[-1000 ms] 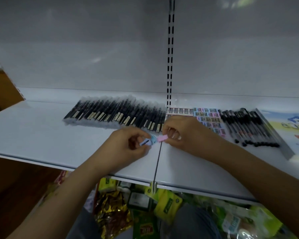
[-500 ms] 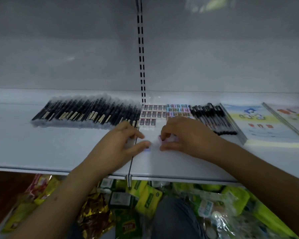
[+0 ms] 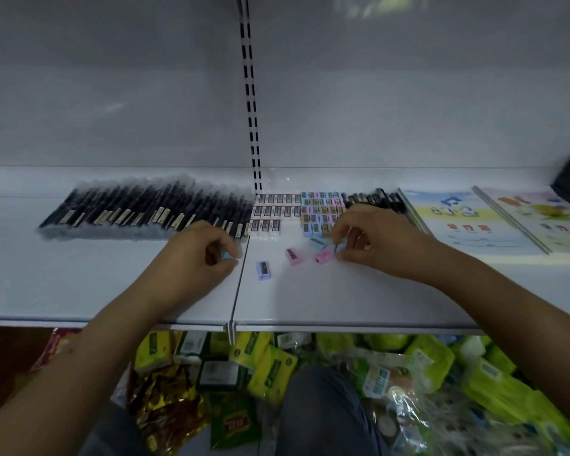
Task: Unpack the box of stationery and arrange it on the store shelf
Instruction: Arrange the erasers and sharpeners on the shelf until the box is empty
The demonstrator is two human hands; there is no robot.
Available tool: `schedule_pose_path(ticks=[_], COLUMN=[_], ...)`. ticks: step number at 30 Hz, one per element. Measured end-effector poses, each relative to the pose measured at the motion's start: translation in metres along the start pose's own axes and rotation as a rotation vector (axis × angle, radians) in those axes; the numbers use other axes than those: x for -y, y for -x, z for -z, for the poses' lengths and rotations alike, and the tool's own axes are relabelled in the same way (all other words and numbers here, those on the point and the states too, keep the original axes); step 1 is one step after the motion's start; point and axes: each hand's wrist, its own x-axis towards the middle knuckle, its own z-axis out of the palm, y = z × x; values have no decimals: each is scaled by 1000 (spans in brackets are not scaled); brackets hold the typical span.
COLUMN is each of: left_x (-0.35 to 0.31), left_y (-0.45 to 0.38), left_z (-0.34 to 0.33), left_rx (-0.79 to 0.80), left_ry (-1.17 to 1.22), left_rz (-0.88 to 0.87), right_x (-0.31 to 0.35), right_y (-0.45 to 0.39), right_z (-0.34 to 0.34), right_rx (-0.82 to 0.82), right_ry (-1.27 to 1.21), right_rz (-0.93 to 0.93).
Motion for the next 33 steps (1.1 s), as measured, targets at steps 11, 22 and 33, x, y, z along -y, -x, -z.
schedule_pose_path(ticks=[11, 22, 33], left_x=[-13, -17, -11], left_y=[3, 10, 14], left_z=[10, 11, 6], left_rx=[75, 158, 165], left_ry=[408, 686, 127], left_rz=[196, 369, 33], right_x=[15, 29, 33], right_y=[-4, -22, -38], right_z=[-13, -36, -44], right_rx=[-141, -76, -6], right_ry=[-121, 152, 101], right_rz=[28, 69, 59])
